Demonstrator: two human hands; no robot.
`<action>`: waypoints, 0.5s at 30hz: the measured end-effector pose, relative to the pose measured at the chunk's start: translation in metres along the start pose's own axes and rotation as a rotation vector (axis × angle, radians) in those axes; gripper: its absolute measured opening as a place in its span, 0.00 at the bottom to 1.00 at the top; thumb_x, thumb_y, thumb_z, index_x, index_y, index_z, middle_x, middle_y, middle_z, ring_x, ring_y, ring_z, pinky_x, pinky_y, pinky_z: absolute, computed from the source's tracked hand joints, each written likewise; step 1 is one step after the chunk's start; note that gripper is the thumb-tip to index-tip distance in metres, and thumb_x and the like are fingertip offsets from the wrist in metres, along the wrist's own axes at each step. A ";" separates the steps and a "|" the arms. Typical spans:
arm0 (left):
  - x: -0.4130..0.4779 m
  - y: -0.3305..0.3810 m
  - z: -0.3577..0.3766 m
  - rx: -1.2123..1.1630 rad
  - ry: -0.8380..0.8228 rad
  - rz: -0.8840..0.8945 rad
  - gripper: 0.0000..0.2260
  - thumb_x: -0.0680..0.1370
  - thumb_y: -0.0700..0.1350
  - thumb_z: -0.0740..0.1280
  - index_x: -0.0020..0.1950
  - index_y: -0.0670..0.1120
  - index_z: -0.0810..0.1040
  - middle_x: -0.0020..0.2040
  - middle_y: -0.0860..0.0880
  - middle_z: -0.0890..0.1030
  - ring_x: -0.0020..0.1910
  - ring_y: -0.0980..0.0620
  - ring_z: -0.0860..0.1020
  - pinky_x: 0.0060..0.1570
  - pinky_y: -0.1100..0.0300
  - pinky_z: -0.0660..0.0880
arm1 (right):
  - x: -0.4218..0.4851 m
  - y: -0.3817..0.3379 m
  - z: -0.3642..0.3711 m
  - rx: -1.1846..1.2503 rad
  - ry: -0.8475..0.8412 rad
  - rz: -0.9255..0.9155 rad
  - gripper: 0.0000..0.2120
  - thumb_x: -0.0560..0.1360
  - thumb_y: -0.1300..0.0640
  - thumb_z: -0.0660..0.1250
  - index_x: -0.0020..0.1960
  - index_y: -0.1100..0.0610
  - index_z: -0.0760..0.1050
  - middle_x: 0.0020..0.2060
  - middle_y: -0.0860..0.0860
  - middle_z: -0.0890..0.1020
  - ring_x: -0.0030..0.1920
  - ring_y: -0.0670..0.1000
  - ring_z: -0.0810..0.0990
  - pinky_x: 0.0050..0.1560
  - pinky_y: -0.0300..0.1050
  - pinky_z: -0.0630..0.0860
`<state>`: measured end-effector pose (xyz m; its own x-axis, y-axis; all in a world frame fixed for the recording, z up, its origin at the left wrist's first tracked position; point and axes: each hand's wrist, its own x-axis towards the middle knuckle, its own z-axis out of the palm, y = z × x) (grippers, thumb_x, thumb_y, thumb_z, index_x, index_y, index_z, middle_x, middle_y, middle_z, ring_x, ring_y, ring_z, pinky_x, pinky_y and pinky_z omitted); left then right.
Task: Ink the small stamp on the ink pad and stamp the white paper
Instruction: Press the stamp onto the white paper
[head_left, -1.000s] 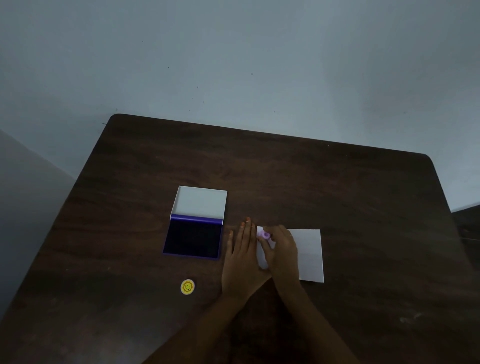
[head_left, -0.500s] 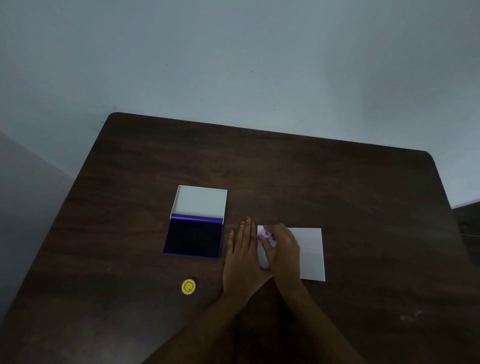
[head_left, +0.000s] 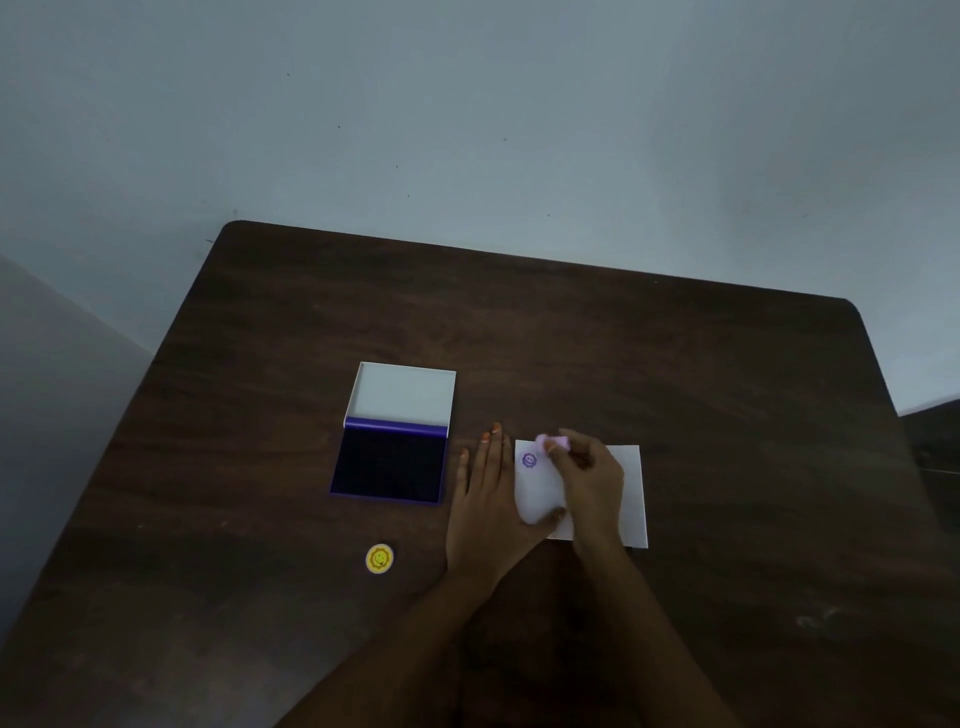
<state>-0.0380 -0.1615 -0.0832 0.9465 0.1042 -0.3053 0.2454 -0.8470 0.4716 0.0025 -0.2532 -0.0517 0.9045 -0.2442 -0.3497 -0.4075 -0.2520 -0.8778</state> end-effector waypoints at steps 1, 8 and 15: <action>0.000 -0.002 0.002 -0.044 -0.036 0.033 0.46 0.66 0.69 0.63 0.72 0.52 0.41 0.76 0.43 0.51 0.74 0.48 0.51 0.71 0.55 0.41 | 0.003 -0.002 -0.004 0.116 0.036 0.081 0.07 0.70 0.56 0.69 0.48 0.54 0.77 0.43 0.48 0.81 0.44 0.41 0.78 0.43 0.32 0.73; 0.002 -0.011 0.010 0.030 0.139 0.101 0.47 0.66 0.72 0.57 0.73 0.48 0.40 0.77 0.47 0.46 0.75 0.50 0.46 0.67 0.57 0.34 | 0.014 -0.018 -0.031 0.893 0.043 0.550 0.03 0.73 0.63 0.64 0.41 0.59 0.76 0.42 0.55 0.81 0.45 0.49 0.79 0.41 0.44 0.77; 0.002 -0.010 0.010 0.049 0.136 0.094 0.47 0.66 0.73 0.57 0.74 0.47 0.43 0.77 0.46 0.48 0.74 0.49 0.48 0.66 0.56 0.32 | 0.019 -0.019 -0.032 0.982 0.008 0.595 0.04 0.74 0.63 0.62 0.43 0.60 0.75 0.43 0.56 0.80 0.45 0.51 0.79 0.46 0.46 0.77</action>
<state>-0.0407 -0.1583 -0.0966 0.9852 0.0902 -0.1454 0.1472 -0.8802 0.4512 0.0230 -0.2828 -0.0313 0.5997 -0.0868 -0.7955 -0.4922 0.7438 -0.4522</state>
